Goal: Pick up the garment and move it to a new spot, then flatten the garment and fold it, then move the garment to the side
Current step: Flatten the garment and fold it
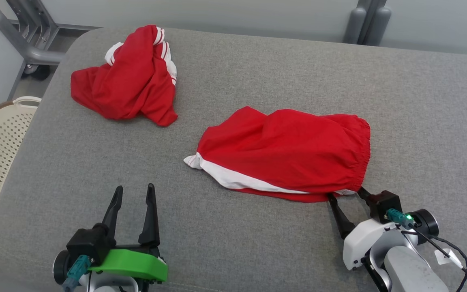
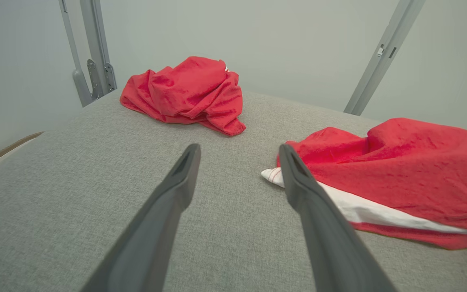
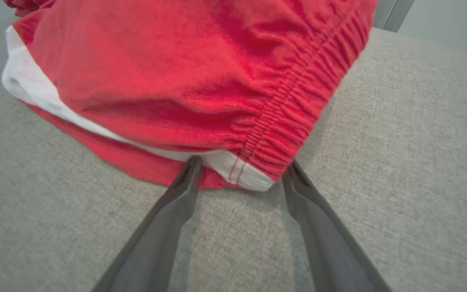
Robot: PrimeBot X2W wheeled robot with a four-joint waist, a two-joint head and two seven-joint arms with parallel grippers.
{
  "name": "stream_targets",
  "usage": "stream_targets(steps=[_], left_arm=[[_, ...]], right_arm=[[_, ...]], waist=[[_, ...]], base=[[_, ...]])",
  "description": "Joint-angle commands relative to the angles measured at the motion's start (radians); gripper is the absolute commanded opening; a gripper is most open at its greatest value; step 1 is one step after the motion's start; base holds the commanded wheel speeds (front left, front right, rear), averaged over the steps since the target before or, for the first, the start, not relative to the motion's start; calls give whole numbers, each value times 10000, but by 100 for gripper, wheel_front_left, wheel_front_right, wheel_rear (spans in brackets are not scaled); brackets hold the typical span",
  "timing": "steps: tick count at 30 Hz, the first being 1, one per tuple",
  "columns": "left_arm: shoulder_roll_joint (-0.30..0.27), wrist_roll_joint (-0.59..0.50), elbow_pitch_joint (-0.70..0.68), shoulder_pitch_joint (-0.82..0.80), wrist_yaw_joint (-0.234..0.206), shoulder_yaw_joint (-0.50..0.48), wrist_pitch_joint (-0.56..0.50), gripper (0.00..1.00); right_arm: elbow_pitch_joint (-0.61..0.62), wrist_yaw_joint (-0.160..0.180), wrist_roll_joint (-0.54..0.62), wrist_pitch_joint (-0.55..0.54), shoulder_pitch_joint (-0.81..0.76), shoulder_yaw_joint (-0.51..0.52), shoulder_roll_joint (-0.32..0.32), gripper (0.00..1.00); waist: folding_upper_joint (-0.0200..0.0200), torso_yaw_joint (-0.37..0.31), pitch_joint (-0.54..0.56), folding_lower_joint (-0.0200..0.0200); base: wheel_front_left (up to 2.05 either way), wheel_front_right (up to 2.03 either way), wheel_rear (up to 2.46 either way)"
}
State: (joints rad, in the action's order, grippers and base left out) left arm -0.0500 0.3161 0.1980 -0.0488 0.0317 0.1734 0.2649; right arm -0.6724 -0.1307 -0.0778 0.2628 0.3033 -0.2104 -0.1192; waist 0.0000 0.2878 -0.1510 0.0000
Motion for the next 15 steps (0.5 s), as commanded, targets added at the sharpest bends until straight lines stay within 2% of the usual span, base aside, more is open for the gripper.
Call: stream_targets(steps=[1,2,4,5,6,7,15], left_arm=[[-8,35,-44,-169,-54,3,-10,100],[-8,33,-40,-163,-66,-4,-10,100],[-8,28,-29,-155,-75,-22,-10,100],[-8,27,-23,-148,-77,-28,-10,100],[-8,30,-12,-137,-76,-36,-10,100],[-8,32,2,-127,-62,-34,-10,100],[-8,20,225,-127,96,95,-10,100]], right_arm=[[-58,-1,-110,34,116,-58,-84,74],[-75,-1,-126,33,128,-102,-89,49],[-68,-1,-161,33,143,-152,-99,34],[-19,-1,-205,33,128,-153,-96,24],[66,-1,-238,34,93,-149,-85,7],[170,-1,-291,33,38,-126,-65,0],[1414,-1,-908,33,-771,-83,-47,0]], waist=[[0,-4,-9,0],[0,-13,-11,0],[0,-46,-8,0],[0,-71,-2,0],[0,-98,9,0],[0,-130,22,0],[0,-546,211,0]], base=[[0,0,0],[0,0,0],[0,0,0],[0,0,0],[0,0,0],[0,0,0],[0,0,0]])
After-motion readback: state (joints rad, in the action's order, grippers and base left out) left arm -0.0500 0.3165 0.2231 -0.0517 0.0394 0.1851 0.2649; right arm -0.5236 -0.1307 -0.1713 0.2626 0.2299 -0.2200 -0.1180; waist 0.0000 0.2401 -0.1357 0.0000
